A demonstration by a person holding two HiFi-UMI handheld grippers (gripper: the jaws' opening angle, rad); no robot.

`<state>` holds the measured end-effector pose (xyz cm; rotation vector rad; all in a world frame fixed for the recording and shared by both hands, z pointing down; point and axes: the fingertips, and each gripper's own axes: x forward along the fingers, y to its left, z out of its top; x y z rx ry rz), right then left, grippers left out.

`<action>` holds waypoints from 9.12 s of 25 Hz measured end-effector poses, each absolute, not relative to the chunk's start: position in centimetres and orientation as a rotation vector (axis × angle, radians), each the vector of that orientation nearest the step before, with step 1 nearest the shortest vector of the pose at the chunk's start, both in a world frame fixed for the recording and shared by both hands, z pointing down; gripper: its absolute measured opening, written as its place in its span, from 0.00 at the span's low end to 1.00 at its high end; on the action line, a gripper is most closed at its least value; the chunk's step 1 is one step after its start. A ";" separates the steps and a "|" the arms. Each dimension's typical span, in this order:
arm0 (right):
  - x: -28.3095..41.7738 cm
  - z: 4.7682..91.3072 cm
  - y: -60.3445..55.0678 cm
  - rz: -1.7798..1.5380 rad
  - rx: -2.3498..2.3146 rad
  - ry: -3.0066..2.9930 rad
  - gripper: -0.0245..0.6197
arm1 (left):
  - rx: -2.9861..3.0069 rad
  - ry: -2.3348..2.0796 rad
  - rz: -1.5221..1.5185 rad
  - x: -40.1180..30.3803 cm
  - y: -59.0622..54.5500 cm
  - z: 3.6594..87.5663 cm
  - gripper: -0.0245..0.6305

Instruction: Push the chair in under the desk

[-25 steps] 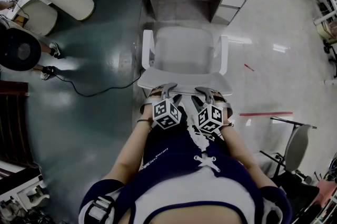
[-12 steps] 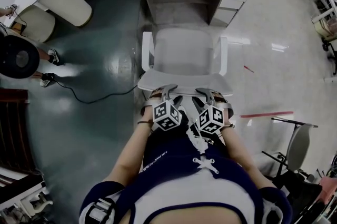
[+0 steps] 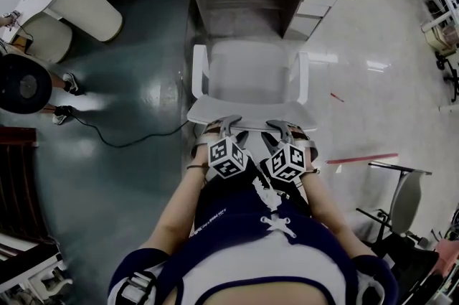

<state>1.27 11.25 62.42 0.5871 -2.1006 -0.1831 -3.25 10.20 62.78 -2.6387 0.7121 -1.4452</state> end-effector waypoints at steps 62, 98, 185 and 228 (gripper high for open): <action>3.4 62.7 3.8 -0.144 0.641 -2.062 0.27 | -2.804 0.700 -1.253 -1.3 3.9 61.2 0.32; 3.6 62.6 -6.4 -0.226 0.677 -2.052 0.28 | -2.795 0.712 -1.216 -1.1 -6.2 61.1 0.32; 3.2 62.6 -19.9 -0.203 0.649 -2.041 0.28 | -2.720 0.693 -1.198 -1.5 -19.7 60.9 0.29; 2.4 62.3 -25.1 -0.305 0.660 -2.038 0.28 | -2.736 0.682 -1.214 -2.5 -25.0 60.6 0.30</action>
